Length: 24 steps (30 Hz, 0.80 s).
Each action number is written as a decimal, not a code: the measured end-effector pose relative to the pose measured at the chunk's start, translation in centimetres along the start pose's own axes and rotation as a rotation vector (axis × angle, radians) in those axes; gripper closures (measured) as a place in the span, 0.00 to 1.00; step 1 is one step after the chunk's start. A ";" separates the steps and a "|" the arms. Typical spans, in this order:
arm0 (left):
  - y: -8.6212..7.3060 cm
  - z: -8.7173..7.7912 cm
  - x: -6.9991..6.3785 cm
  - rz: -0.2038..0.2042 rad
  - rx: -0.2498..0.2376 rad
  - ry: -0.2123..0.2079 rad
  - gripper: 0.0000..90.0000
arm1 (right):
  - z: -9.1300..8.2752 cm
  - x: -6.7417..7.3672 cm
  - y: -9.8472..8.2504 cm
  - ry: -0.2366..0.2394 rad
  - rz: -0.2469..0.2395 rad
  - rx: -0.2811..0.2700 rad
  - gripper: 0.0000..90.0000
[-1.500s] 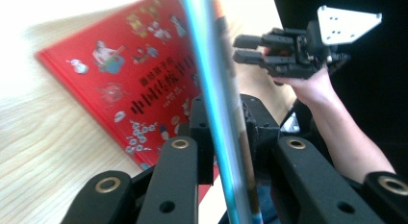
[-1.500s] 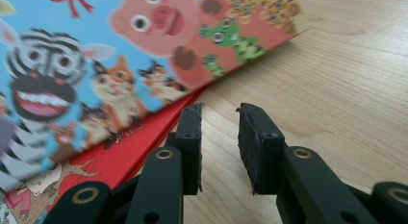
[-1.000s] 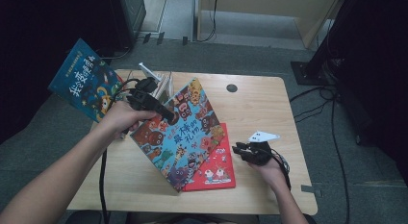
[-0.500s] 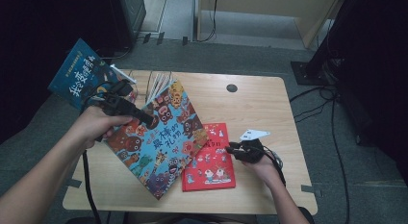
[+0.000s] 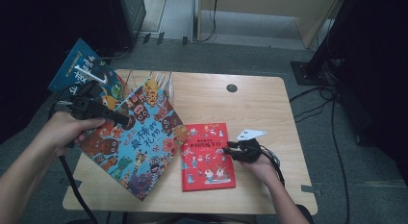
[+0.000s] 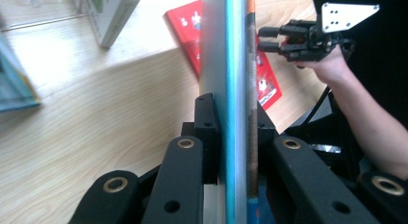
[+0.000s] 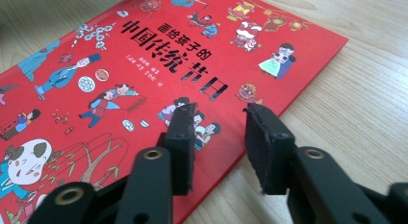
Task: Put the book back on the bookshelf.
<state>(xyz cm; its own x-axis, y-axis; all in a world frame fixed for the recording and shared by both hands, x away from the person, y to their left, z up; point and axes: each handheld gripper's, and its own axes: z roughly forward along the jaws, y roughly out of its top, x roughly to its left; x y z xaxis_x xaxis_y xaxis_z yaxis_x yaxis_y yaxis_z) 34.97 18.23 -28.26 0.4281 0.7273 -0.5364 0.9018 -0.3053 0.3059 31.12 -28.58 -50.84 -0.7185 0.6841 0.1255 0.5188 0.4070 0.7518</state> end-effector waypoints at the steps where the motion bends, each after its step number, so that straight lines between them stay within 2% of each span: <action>1: -0.1 -0.2 0.1 0.000 -0.003 0.003 0.90 | 0.0 0.1 -0.1 -0.001 -0.002 -0.002 0.69; 7: -1.1 -1.7 1.1 -0.030 -0.020 0.018 0.90 | 0.1 0.3 -0.3 -0.003 -0.021 -0.023 0.66; 18: -3.0 -4.5 3.1 -0.077 -0.050 0.051 0.90 | 0.0 0.3 -0.4 -0.003 -0.037 -0.024 0.66; 24: -4.0 -5.7 3.9 -0.107 -0.070 0.050 0.90 | 0.0 0.3 -0.4 -0.004 -0.036 -0.023 0.67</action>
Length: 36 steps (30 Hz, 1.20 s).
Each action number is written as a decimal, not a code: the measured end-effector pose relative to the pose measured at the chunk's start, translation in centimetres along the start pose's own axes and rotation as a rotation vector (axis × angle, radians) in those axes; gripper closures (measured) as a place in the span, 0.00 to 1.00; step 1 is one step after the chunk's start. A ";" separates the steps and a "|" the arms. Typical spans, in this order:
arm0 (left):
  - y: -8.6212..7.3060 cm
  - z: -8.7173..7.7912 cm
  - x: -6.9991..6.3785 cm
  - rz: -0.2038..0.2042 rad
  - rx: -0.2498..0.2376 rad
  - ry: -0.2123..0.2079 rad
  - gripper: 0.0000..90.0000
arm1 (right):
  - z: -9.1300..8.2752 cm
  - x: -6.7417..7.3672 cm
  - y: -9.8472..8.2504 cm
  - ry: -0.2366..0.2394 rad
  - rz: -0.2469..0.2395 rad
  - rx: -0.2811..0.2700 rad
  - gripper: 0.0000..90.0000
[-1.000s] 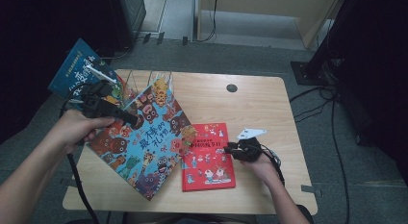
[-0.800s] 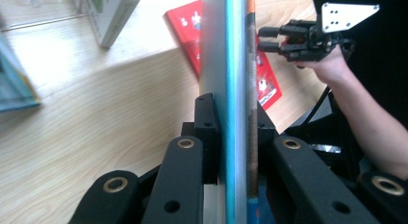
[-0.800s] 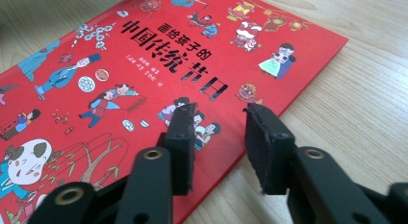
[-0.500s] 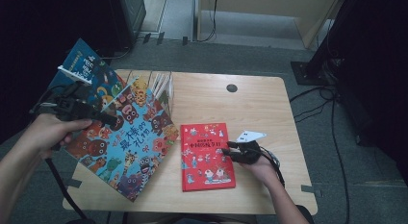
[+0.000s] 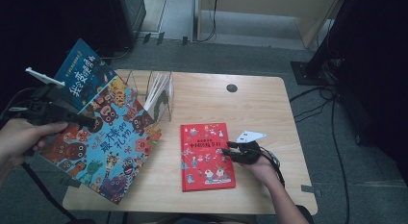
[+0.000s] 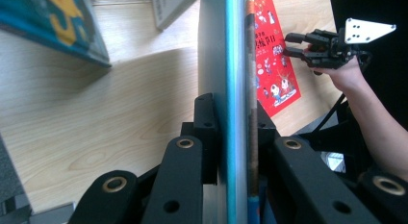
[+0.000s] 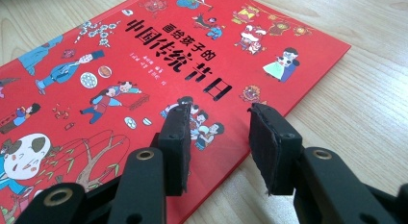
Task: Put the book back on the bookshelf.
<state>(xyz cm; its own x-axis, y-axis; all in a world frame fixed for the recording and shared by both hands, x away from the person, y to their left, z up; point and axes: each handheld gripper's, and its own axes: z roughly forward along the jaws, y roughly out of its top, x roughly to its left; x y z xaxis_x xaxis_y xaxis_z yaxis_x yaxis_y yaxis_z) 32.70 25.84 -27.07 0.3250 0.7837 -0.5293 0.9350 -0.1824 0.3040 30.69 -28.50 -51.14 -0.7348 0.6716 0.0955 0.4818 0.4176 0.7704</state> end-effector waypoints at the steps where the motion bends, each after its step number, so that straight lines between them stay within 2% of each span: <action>1: -0.2 -0.3 0.1 0.003 0.001 0.003 0.90 | 0.0 0.0 0.0 0.000 -0.001 -0.001 0.67; 4: -0.7 -1.2 0.6 -0.014 -0.006 0.012 0.90 | 0.0 0.0 0.0 0.000 0.000 -0.001 0.67; 8: -1.1 -2.4 1.2 -0.023 -0.011 0.048 0.90 | 0.0 0.0 0.0 0.000 0.001 -0.001 0.67; 18: -1.4 -3.8 3.3 -0.079 -0.052 0.093 0.89 | 0.0 -0.1 0.0 -0.001 -0.001 -0.002 0.68; 27: -0.4 -4.5 4.4 -0.111 -0.078 0.139 0.89 | 0.0 -0.1 0.0 -0.001 -0.005 -0.002 0.68; 33: 1.0 -4.6 4.7 -0.121 -0.085 0.154 0.89 | 0.0 -0.1 0.0 -0.001 -0.005 -0.003 0.68; 36: 1.5 -4.9 5.0 -0.140 -0.095 0.158 0.89 | 0.0 -0.1 0.0 -0.001 -0.006 -0.003 0.68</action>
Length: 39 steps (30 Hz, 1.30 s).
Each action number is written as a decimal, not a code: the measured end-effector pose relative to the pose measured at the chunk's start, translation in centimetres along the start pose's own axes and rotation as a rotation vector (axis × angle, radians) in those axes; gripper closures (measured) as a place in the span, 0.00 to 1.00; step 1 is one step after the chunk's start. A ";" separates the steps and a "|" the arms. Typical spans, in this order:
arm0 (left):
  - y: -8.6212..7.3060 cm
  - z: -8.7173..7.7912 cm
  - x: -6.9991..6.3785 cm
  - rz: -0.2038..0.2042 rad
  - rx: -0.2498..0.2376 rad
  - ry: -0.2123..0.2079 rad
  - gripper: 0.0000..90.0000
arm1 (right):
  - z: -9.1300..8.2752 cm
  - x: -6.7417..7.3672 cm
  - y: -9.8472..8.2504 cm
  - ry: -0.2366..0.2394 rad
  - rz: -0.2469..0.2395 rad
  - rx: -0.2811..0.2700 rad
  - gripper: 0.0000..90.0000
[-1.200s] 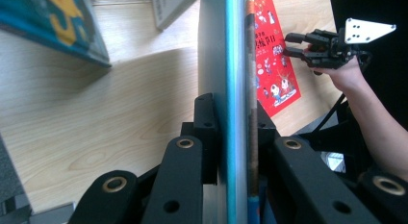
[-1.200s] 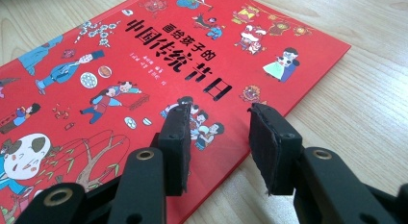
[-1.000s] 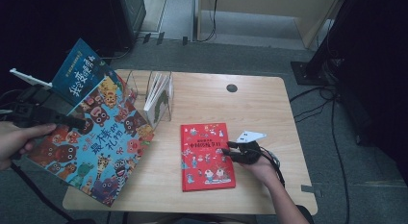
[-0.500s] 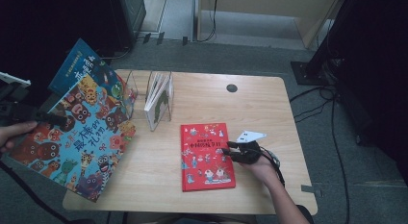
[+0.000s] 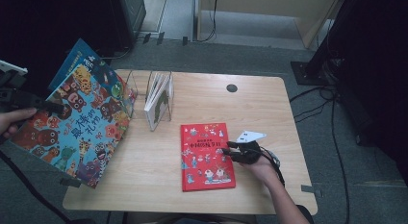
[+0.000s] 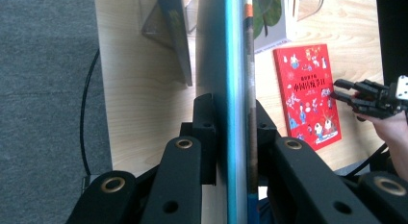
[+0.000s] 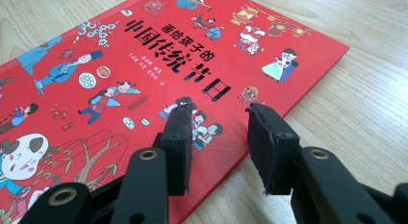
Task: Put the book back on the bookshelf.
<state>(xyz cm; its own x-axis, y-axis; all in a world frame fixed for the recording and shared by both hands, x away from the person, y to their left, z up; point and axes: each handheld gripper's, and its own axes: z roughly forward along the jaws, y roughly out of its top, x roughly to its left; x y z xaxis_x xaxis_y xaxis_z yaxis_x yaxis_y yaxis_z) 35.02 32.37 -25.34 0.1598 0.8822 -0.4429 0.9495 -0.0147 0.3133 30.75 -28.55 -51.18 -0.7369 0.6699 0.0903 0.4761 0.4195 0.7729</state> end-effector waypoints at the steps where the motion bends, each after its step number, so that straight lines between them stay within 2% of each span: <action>1: 0.2 -0.1 0.1 -0.006 -0.003 -0.001 0.89 | 0.0 0.0 0.0 0.000 0.001 -0.001 0.68; 7: 1.0 -0.2 0.9 -0.045 -0.021 -0.008 0.89 | 0.0 0.0 0.0 -0.001 0.000 0.000 0.68; 12: 1.6 -0.1 0.7 -0.040 -0.010 -0.004 0.89 | 0.0 0.0 0.0 -0.002 -0.001 0.001 0.69; 14: 1.8 -0.3 0.6 -0.033 -0.008 -0.001 0.89 | 0.0 0.0 0.0 -0.004 0.000 0.001 0.69; 18: 1.9 -1.3 0.8 -0.047 -0.023 0.001 0.90 | 0.0 0.0 0.0 -0.005 0.001 0.000 0.69; 22: 2.4 -2.0 0.9 -0.057 -0.054 -0.001 0.90 | 0.0 0.1 0.0 -0.007 -0.001 0.000 0.69; 24: 2.9 -1.9 0.9 -0.065 -0.060 0.000 0.90 | 0.0 0.1 0.0 -0.007 -0.002 0.000 0.69; 31: 4.6 -0.4 0.2 -0.051 -0.037 0.019 0.89 | 0.1 0.1 0.0 -0.006 -0.002 -0.004 0.69; 39: 5.4 -0.4 -0.1 -0.044 -0.037 0.036 0.89 | 0.1 0.2 0.0 -0.009 -0.003 -0.003 0.69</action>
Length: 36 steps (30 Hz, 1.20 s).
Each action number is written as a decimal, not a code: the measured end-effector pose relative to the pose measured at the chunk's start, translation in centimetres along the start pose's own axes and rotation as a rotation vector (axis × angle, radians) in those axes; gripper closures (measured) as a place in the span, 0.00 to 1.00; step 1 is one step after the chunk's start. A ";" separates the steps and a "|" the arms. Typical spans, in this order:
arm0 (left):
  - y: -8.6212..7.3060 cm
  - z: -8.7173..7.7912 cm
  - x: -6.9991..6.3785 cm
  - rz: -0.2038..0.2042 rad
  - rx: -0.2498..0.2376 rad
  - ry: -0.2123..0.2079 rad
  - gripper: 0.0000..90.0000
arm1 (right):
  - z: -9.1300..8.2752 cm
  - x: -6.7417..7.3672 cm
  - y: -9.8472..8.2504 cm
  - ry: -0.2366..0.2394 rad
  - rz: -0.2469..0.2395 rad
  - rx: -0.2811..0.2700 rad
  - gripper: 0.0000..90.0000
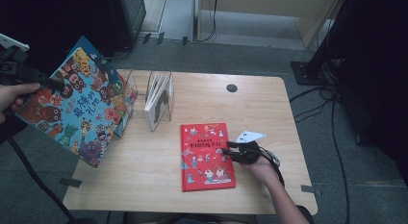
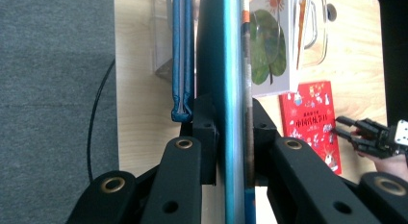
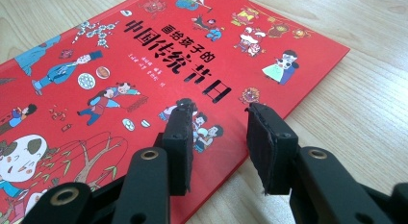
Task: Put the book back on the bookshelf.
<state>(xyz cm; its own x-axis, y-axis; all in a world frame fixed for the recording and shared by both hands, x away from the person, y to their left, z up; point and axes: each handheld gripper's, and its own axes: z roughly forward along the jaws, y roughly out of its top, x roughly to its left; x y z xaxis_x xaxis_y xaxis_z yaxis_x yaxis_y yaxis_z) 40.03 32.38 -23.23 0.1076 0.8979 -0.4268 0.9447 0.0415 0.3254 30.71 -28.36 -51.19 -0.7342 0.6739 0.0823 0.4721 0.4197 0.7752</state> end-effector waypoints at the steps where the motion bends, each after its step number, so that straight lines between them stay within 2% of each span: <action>1: 0.0 -0.1 0.0 0.001 0.000 0.000 0.89 | 0.0 0.0 0.0 -0.001 0.002 0.001 0.69; 7: 0.0 -1.5 -0.1 -0.002 -0.028 -0.010 0.89 | 0.0 0.0 0.0 -0.001 0.002 -0.002 0.70; 12: 0.8 -1.4 -0.7 0.002 -0.034 -0.008 0.89 | 0.1 0.0 0.1 -0.003 -0.005 -0.001 0.70; 14: 1.2 -1.0 -0.9 -0.010 -0.036 -0.013 0.89 | 0.1 0.0 0.0 -0.003 -0.006 -0.002 0.70; 23: 3.3 0.8 -1.9 -0.011 -0.037 0.006 0.89 | 0.1 0.0 0.0 -0.001 -0.001 -0.001 0.70; 27: 4.2 1.8 -2.0 -0.021 -0.046 0.013 0.88 | 0.1 0.0 0.0 0.000 -0.002 -0.001 0.70; 34: 5.1 3.3 -2.2 -0.008 -0.035 0.048 0.88 | 0.1 0.0 0.0 0.000 0.000 -0.002 0.70; 36: 5.3 3.6 -2.0 -0.014 -0.034 0.042 0.88 | 0.1 0.1 0.0 0.000 -0.002 -0.004 0.70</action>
<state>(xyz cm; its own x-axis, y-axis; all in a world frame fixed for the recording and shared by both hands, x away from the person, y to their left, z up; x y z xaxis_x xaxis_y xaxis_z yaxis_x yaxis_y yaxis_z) 45.95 29.25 -23.71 0.0804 0.9146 -0.3962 0.9350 0.0686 0.3479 30.74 -28.23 -51.23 -0.7349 0.6733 0.0810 0.4688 0.4181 0.7781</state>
